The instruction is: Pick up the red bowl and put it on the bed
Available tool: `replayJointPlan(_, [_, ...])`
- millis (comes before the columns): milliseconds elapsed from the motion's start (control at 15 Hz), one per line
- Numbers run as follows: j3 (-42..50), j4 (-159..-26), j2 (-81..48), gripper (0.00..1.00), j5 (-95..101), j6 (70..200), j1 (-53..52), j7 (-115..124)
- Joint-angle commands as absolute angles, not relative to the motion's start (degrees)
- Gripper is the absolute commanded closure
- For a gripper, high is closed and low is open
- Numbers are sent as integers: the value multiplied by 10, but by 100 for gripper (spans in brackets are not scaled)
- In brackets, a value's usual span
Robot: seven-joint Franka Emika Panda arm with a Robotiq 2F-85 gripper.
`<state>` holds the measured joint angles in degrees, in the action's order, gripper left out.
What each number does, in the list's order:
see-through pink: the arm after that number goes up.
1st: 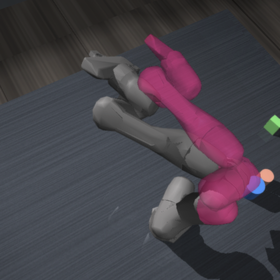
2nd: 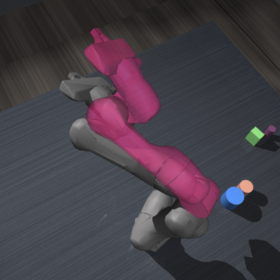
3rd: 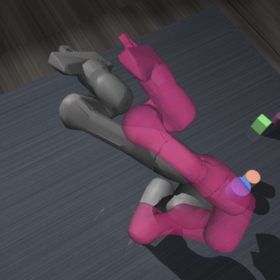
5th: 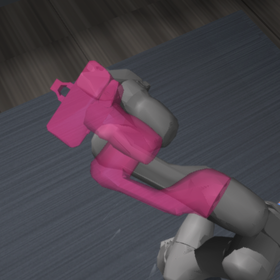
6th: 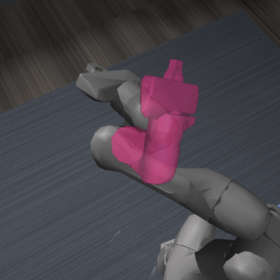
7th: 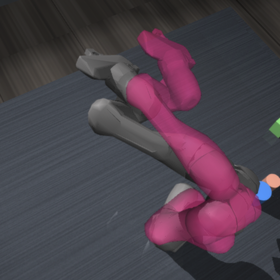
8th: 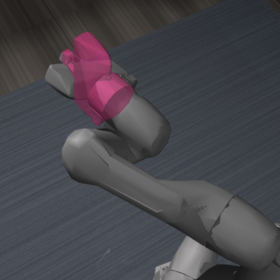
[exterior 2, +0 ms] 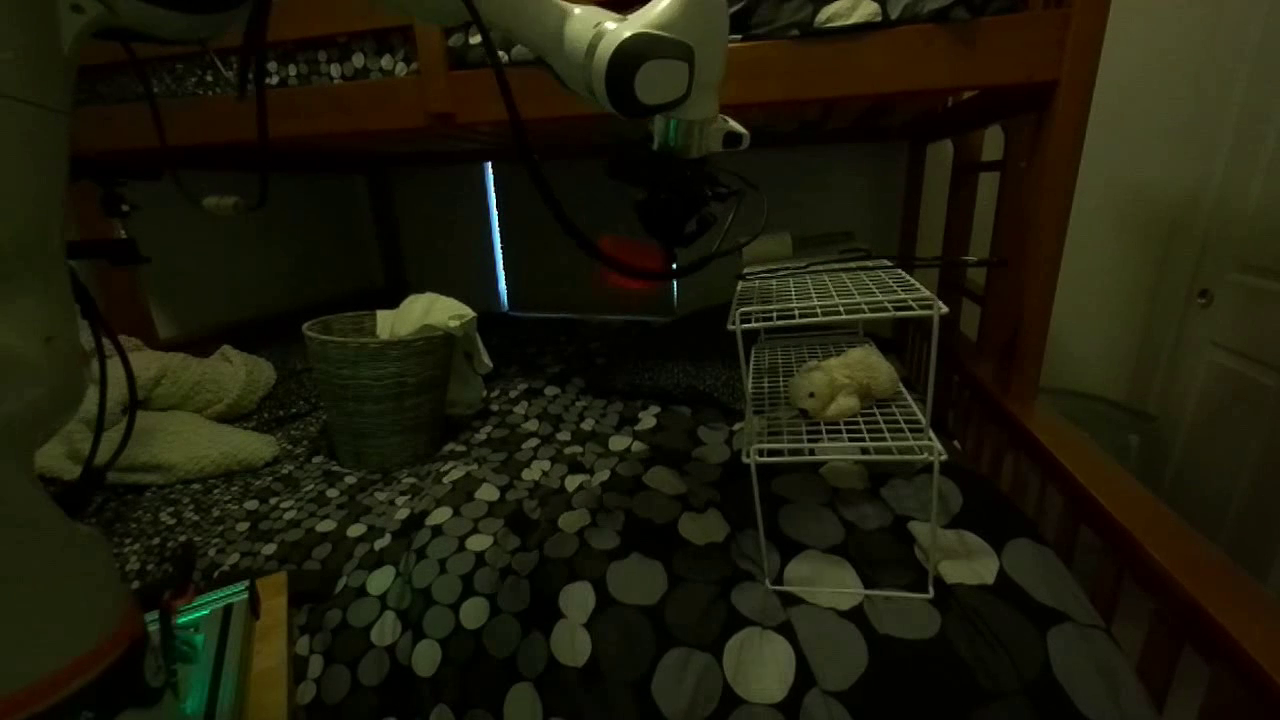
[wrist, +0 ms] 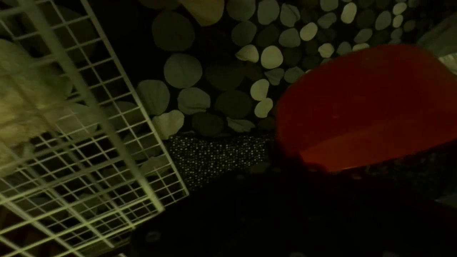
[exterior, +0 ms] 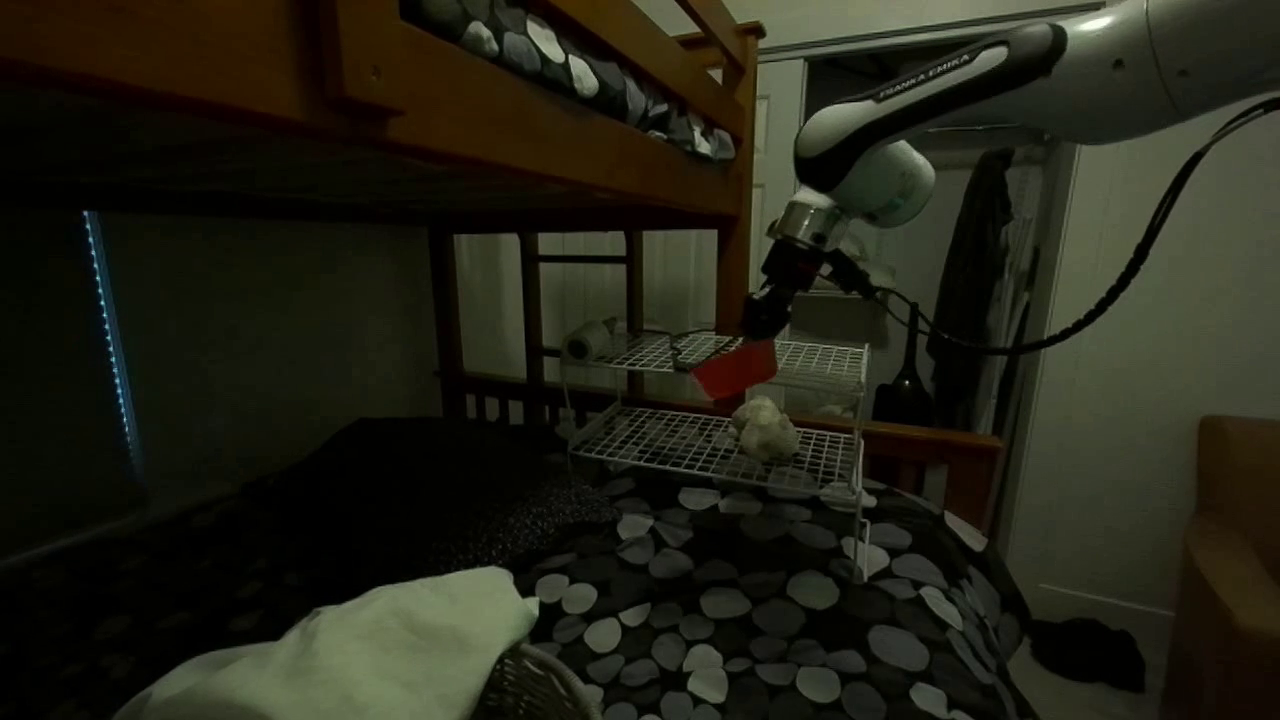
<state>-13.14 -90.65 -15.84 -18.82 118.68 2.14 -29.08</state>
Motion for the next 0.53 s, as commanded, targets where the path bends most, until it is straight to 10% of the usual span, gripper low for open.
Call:
replayJointPlan(0, [-127, -960, -154, 99, -134, 1262, -40, -267])
replayJointPlan(467, [-134, -966, -184, 99, -128, 1269, -62, -263])
